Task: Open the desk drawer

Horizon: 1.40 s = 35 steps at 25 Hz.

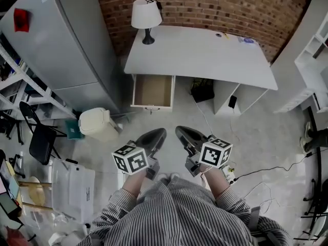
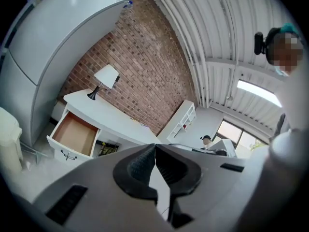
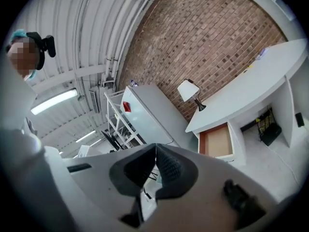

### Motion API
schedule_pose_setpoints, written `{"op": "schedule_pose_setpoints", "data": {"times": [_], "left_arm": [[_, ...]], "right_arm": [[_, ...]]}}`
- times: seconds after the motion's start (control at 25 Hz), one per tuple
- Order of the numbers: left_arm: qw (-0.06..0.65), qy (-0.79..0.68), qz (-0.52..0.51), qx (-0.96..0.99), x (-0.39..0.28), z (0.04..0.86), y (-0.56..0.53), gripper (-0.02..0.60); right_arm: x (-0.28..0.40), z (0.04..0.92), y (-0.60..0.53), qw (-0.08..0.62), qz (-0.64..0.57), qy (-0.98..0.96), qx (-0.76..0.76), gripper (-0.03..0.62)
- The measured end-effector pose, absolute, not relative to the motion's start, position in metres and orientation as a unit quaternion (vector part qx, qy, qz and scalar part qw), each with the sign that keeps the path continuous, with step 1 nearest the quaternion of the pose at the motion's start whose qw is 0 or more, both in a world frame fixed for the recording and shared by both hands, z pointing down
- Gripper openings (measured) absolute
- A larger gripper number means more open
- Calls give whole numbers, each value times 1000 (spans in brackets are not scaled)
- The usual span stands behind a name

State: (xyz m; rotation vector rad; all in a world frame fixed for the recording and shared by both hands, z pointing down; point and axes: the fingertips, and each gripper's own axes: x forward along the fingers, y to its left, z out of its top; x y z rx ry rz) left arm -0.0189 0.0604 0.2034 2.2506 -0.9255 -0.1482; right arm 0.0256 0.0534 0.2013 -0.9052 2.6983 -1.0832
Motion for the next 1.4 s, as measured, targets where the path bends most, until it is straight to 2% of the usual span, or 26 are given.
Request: {"op": "schedule_pose_setpoints", "data": {"times": [0.24, 0.56, 1.04, 1.4], "left_arm": [[294, -370, -31, 881, -17, 193, 54, 14], [256, -388, -13, 885, -15, 192, 46, 14], [269, -397, 0, 878, -18, 206, 28, 14], [273, -400, 19, 874, -21, 215, 30, 14]], "right_arm": [[37, 198, 44, 65, -325, 876, -351, 18], [34, 201, 37, 47, -308, 885, -347, 18], [15, 209, 33, -18, -261, 909, -324, 17], [8, 216, 37, -40, -247, 912, -324, 17]]}}
